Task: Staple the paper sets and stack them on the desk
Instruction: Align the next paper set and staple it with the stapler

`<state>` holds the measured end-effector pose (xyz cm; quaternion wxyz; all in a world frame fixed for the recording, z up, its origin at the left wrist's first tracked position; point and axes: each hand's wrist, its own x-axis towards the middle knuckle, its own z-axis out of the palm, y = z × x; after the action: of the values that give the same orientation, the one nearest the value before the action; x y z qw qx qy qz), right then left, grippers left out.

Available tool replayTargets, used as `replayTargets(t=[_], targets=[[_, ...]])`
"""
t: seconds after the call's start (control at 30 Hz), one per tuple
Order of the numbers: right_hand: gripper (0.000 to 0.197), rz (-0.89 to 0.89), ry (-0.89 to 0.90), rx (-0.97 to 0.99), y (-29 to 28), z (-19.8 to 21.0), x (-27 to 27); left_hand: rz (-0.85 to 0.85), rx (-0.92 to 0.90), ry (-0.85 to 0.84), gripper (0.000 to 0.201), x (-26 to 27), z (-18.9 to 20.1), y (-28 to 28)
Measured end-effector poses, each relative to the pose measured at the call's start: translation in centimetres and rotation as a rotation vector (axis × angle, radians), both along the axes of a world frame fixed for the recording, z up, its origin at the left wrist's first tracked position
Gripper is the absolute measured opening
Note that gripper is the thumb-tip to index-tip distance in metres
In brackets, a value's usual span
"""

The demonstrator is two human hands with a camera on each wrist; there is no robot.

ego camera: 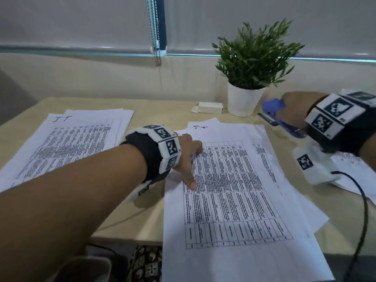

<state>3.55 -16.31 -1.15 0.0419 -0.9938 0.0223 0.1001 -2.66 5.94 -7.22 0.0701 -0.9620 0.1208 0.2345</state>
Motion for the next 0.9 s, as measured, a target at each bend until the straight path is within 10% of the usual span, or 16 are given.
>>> replayTargets(t=[0.17, 0.9], targets=[[0.029, 0.139, 0.142, 0.217, 4.5, -1.2, -2.3, -0.005, -0.026, 0.009, 0.109, -0.3, -0.3, 0.2], [0.037, 0.379, 0.094, -0.013, 10.7, -3.9, 0.3, -0.066, 0.042, 0.027, 0.102, 0.2, -0.3, 0.5]])
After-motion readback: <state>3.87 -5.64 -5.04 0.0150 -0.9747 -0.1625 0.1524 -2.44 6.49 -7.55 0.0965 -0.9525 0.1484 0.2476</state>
